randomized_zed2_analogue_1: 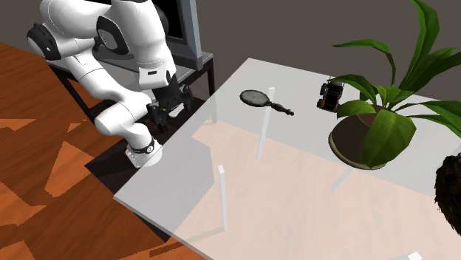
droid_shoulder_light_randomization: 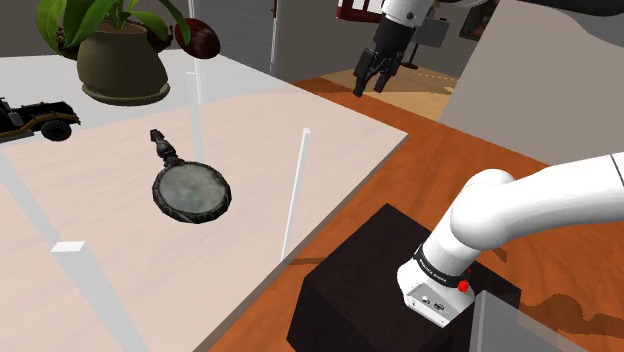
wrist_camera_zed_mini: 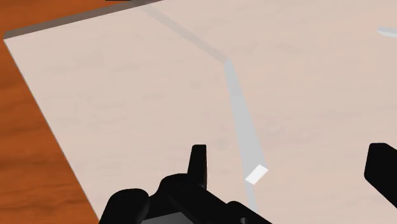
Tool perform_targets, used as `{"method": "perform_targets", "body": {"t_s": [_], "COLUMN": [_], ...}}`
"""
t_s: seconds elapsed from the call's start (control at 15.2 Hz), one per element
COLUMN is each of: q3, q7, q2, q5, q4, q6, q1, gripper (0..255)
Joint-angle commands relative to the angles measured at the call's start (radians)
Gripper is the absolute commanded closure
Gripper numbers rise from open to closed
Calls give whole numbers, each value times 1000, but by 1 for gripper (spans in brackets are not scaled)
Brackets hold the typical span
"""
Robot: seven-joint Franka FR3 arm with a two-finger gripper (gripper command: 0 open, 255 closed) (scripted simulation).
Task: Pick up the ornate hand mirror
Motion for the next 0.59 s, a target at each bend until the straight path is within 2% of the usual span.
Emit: {"method": "perform_targets", "body": {"t_s": [0.0,0.53], "q3": [0,159], "q7": [0,191], "q2": [0,173], "q5": [0,67], "q4": [0,89], "q6": [0,52], "q1": [0,40], "gripper": [0,0]}}
